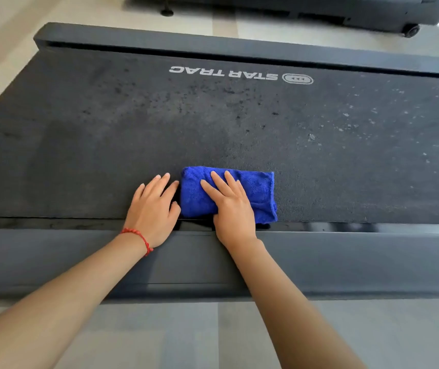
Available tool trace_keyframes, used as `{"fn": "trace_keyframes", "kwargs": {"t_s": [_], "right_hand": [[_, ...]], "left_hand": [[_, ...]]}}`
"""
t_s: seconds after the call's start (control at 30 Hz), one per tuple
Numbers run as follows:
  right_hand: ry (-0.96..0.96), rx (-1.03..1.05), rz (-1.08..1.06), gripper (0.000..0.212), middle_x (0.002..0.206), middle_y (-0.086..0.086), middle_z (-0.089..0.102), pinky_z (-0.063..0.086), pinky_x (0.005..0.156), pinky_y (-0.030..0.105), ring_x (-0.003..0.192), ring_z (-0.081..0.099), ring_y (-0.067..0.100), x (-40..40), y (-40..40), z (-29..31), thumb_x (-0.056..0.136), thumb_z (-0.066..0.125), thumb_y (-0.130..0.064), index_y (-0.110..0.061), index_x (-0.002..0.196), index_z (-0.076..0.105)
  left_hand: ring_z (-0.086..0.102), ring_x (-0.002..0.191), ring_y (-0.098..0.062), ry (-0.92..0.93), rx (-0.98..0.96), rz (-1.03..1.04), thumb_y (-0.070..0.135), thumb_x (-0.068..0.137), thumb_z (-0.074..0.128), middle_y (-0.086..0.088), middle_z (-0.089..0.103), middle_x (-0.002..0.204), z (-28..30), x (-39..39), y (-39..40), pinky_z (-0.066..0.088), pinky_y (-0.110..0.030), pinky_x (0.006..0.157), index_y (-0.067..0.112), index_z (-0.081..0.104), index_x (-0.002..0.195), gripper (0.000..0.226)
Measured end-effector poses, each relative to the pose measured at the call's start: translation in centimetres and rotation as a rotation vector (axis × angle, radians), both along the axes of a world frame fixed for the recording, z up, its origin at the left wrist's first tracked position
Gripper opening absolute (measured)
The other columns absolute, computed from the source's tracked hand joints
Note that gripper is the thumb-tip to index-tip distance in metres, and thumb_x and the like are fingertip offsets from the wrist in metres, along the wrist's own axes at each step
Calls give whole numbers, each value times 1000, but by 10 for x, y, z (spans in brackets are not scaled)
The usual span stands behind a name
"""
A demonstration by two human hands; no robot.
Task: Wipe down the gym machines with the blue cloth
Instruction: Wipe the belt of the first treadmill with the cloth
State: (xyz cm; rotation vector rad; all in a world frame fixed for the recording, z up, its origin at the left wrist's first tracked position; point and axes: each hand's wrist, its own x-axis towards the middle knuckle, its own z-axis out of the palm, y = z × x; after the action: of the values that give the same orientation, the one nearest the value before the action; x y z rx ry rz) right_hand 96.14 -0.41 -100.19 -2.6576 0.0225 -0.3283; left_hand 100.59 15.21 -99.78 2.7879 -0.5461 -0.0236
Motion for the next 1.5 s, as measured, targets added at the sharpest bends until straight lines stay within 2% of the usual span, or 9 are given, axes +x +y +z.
{"fn": "trace_keyframes", "kwargs": {"t_s": [0.2,0.47,0.6,0.83,1.13,1.5], "right_hand": [[-11,-14,52,67,137,9,49,22,108,40,131,37,38,1,-12,-1,69,47,19,-13,128,55],[-67,-47,-42,72,133,9,53,22,106,41,127,42,40,16,-21,-7,61,51,20,-13,124,58],[-126,-82,-30,67,127,10,58,26,102,45,119,50,41,26,-26,-11,59,46,13,-12,119,61],[-90,-83,9,68,130,11,55,28,106,45,123,47,39,63,-47,-17,59,45,9,-13,123,59],[-31,-31,-26,67,141,8,45,16,112,32,135,32,32,136,-79,-10,70,48,16,-15,130,52],[22,-58,-127,61,146,5,38,12,114,30,137,28,27,196,-100,0,82,44,7,-19,136,45]], "left_hand": [[43,127,-35,28,15,-28,32,82,23,-18,49,135,-3,2,1,32,-52,101,2,57,125,62],[51,119,-36,-11,35,-55,30,82,30,-19,55,128,-7,5,2,39,-55,94,1,62,118,56],[50,120,-36,-14,54,-65,30,82,30,-20,54,129,-8,5,3,41,-55,94,1,61,119,56],[50,120,-35,-58,66,-66,29,83,30,-19,54,130,-9,5,2,40,-54,94,1,61,120,55],[48,122,-33,-72,86,-58,30,83,31,-17,52,133,-11,5,2,39,-54,96,3,59,123,56],[48,123,-33,-97,85,-56,29,84,30,-17,52,132,-11,5,2,39,-54,97,3,59,123,55]]}}
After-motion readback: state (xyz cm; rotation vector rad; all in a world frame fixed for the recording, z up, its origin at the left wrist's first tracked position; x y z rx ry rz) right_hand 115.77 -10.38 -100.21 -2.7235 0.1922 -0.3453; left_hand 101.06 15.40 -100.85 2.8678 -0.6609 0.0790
